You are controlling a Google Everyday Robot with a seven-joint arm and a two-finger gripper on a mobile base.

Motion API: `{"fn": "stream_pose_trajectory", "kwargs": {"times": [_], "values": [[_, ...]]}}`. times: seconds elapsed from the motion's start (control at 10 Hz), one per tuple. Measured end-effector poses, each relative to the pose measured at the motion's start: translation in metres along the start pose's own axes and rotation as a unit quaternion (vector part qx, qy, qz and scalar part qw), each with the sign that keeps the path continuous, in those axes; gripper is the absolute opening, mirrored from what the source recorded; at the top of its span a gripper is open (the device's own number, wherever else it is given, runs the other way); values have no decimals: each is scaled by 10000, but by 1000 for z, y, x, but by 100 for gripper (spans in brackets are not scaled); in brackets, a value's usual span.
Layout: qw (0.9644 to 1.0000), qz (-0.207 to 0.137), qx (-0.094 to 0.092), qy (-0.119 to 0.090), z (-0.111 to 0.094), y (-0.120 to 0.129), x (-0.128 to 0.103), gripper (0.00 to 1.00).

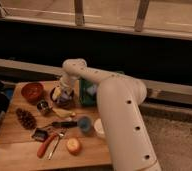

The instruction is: Place towel in red bowl

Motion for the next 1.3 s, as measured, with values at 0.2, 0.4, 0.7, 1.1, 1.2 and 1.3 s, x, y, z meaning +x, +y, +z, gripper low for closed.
{"fn": "stream_pose_trajectory", "kwargs": {"times": [0.2, 0.4, 0.7, 1.1, 1.2, 1.3], "values": [[10000, 0, -4, -22, 2, -1, 0, 28], [9999, -45, -39, -86, 2, 2, -2, 10], [9989, -176, -51, -426, -24, 9, -14, 0], [9904, -807, -11, -1120, -80, 51, -60, 0], [9856, -1041, -30, -1333, -92, 64, -76, 0], [9820, -1200, -75, -1458, -95, 73, -89, 0]]}}
